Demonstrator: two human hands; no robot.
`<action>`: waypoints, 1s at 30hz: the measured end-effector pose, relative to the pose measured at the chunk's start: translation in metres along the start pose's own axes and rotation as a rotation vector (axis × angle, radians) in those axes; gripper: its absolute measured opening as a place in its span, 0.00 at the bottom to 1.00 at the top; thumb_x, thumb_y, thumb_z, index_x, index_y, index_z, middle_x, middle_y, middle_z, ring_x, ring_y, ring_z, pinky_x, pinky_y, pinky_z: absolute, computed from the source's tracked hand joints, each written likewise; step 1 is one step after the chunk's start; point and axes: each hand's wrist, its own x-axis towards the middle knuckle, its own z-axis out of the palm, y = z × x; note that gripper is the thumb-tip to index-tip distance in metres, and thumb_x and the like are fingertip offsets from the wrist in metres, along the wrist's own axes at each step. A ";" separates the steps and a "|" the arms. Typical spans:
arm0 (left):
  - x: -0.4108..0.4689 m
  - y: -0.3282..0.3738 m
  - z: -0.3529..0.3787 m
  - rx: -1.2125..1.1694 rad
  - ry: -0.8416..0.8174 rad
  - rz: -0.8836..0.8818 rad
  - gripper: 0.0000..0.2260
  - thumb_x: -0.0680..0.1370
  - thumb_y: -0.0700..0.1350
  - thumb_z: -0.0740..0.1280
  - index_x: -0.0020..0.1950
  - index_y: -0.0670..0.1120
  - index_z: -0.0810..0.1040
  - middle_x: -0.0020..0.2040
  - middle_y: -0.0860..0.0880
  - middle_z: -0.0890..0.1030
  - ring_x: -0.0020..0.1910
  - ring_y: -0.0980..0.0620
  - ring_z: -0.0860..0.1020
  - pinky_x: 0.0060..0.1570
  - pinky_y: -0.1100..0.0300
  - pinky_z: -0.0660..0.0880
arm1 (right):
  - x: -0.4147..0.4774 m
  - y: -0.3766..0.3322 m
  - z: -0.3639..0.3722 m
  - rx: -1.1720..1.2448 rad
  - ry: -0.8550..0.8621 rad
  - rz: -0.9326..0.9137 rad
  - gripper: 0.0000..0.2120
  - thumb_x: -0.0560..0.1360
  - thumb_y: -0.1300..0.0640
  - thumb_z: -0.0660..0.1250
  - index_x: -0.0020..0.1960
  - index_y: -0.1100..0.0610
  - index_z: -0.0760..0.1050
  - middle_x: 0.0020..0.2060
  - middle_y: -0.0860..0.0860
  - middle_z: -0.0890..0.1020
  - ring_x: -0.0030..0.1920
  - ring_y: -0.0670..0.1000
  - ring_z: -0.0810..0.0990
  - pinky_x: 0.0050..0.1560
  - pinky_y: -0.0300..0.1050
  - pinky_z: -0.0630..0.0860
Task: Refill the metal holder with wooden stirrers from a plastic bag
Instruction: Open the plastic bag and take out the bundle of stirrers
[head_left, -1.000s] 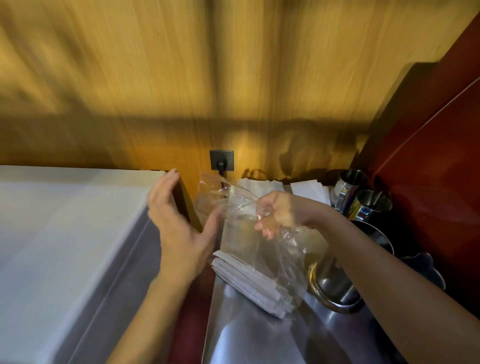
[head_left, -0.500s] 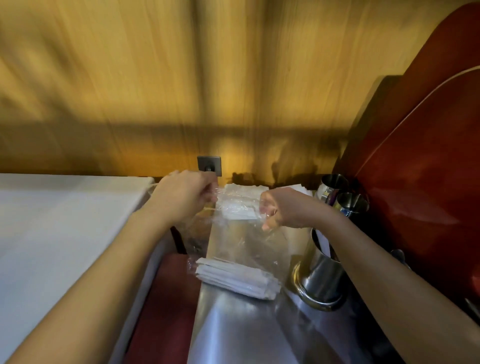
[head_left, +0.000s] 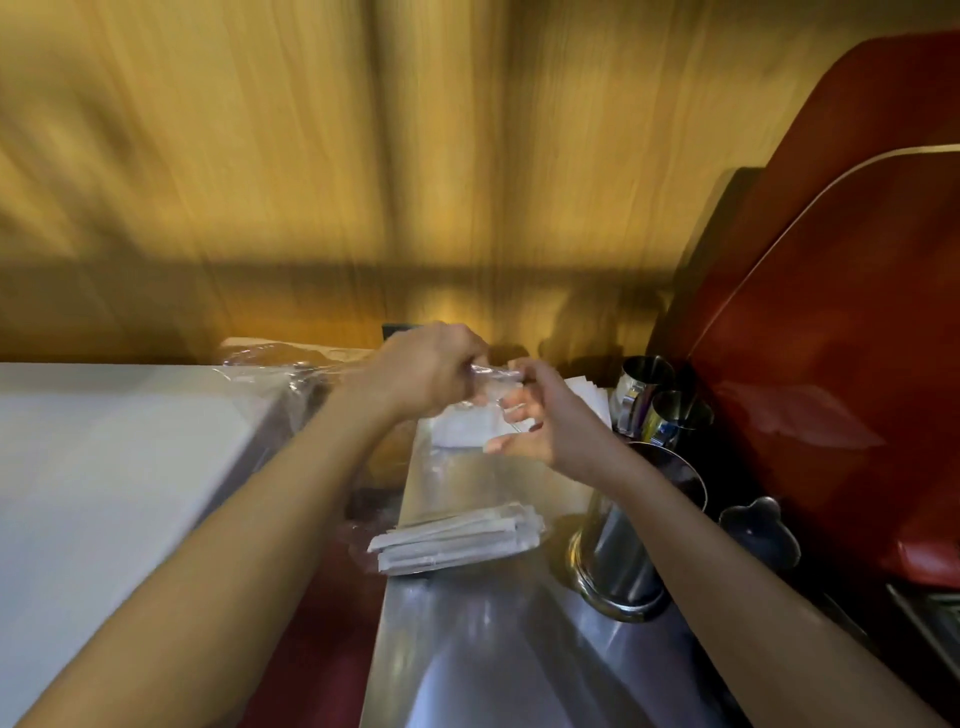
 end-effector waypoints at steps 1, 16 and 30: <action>-0.001 -0.007 -0.005 -0.072 0.027 0.001 0.02 0.71 0.41 0.71 0.40 0.44 0.79 0.41 0.43 0.82 0.45 0.40 0.79 0.42 0.49 0.75 | -0.003 0.007 0.001 0.064 0.010 0.040 0.33 0.65 0.55 0.76 0.65 0.53 0.64 0.49 0.48 0.76 0.51 0.49 0.77 0.51 0.43 0.74; -0.010 0.002 -0.025 0.075 0.514 0.206 0.25 0.67 0.44 0.72 0.62 0.43 0.70 0.62 0.38 0.75 0.62 0.39 0.72 0.61 0.46 0.62 | -0.023 0.039 0.017 0.110 0.126 0.032 0.03 0.70 0.59 0.70 0.39 0.54 0.81 0.36 0.45 0.82 0.40 0.43 0.79 0.43 0.35 0.72; 0.011 0.027 -0.024 0.552 -0.036 0.456 0.06 0.73 0.41 0.64 0.43 0.51 0.77 0.43 0.54 0.82 0.48 0.52 0.79 0.67 0.49 0.51 | -0.044 0.056 0.021 0.114 0.202 0.021 0.02 0.71 0.60 0.70 0.42 0.54 0.80 0.36 0.47 0.81 0.41 0.48 0.80 0.43 0.37 0.73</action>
